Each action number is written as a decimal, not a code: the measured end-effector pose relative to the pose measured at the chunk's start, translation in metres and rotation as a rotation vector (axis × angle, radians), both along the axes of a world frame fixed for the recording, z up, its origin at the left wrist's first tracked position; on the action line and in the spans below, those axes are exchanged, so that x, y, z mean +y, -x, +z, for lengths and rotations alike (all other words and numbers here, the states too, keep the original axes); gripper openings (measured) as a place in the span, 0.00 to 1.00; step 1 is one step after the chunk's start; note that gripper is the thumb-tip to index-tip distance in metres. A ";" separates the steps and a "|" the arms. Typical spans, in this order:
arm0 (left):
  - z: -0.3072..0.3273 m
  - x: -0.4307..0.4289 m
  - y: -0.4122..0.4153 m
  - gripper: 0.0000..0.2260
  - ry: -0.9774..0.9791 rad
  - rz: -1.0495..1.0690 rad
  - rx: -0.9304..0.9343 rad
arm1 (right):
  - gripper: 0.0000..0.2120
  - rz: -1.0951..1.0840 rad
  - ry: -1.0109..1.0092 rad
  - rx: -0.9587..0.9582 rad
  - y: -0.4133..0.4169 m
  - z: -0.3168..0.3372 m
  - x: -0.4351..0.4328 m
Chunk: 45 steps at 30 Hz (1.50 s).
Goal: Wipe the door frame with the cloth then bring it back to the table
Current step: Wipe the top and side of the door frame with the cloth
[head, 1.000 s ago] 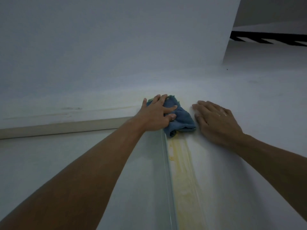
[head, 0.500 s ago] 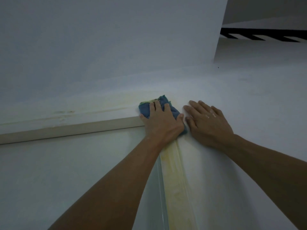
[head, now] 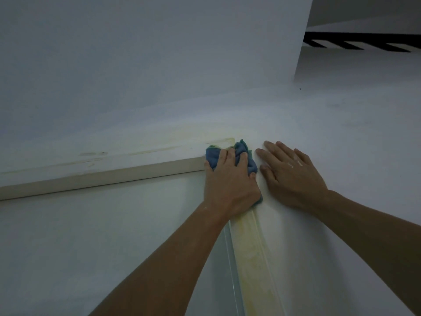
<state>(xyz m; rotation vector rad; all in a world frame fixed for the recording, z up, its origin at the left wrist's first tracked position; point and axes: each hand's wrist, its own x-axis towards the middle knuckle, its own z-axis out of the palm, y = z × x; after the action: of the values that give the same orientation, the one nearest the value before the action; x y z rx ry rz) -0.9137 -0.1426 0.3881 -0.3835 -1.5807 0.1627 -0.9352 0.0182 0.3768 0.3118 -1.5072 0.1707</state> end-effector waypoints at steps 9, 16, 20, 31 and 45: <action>-0.065 -0.006 -0.006 0.36 0.026 0.032 -0.044 | 0.31 -0.021 -0.016 -0.019 0.002 -0.034 0.006; -0.078 0.001 -0.011 0.35 -0.043 0.022 -0.068 | 0.32 -0.013 -0.025 0.000 -0.001 -0.043 0.013; -0.062 0.007 -0.013 0.36 -0.072 0.061 -0.087 | 0.30 -0.005 -0.029 0.015 -0.001 -0.047 0.016; 0.039 -0.003 -0.009 0.26 -0.129 0.028 -0.052 | 0.31 -0.016 -0.036 0.029 -0.001 -0.047 0.015; 0.008 -0.021 -0.002 0.23 0.067 0.021 0.009 | 0.31 -0.022 -0.036 0.019 0.000 -0.048 0.013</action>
<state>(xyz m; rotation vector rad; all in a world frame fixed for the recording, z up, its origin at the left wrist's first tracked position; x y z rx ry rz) -0.9120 -0.1638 0.3957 -0.4177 -1.5732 0.2335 -0.9356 0.0312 0.3291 0.3241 -1.4953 0.1230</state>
